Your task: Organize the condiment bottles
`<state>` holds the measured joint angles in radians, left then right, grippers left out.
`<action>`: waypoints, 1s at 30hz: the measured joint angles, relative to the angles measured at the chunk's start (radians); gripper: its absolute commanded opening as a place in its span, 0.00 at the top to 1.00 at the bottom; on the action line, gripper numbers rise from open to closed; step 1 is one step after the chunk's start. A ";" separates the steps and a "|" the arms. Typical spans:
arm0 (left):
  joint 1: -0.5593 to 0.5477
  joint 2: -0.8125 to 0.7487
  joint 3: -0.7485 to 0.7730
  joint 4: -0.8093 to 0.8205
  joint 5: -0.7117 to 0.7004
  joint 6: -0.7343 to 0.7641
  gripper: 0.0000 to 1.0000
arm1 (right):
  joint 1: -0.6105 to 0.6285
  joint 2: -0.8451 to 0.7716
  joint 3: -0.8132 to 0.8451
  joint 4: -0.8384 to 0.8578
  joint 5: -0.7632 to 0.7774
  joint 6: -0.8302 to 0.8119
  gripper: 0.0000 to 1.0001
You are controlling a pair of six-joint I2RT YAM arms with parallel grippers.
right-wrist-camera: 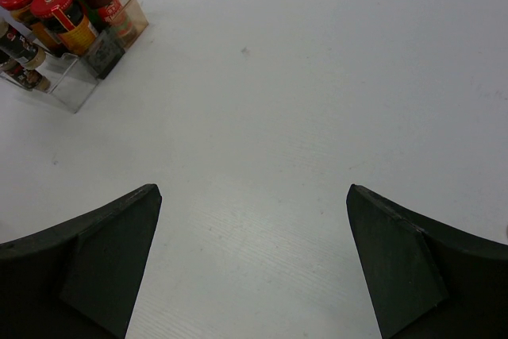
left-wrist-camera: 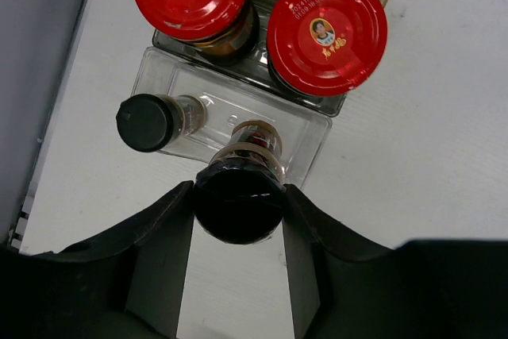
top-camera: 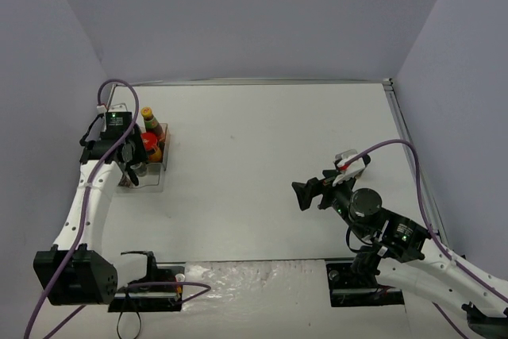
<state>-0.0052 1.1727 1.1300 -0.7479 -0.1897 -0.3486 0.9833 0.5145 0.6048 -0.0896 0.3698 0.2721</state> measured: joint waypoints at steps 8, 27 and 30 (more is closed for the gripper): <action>0.087 0.107 -0.017 0.065 0.017 0.004 1.00 | 0.000 -0.008 0.000 -0.007 0.000 0.001 0.00; 0.114 0.200 -0.096 0.125 0.009 -0.023 0.75 | 0.000 -0.030 -0.006 -0.012 0.009 0.016 0.00; 0.115 0.202 -0.098 0.132 0.009 -0.029 0.67 | 0.000 -0.030 -0.013 -0.013 0.016 0.018 0.00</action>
<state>0.1095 1.3746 1.0317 -0.6159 -0.1808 -0.3780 0.9833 0.4843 0.5923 -0.1024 0.3860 0.2903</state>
